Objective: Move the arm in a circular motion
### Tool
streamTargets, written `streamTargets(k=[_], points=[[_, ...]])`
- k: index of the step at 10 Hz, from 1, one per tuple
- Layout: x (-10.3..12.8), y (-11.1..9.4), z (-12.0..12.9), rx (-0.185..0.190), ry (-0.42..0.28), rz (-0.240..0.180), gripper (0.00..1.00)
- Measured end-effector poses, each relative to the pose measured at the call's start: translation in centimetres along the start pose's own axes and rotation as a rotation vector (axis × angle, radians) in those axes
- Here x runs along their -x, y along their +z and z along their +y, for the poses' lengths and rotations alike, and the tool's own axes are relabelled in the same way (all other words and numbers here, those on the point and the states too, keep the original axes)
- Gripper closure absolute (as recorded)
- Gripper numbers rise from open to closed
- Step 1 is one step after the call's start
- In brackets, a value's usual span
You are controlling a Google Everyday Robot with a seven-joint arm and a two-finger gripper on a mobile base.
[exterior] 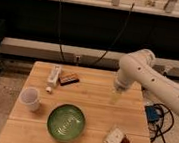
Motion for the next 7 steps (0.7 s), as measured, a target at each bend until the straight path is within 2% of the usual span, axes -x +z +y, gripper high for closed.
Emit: streamTargets(k=[7], points=[[-0.09, -0.18, 0.18, 0.000, -0.002, 0.000, 0.20]])
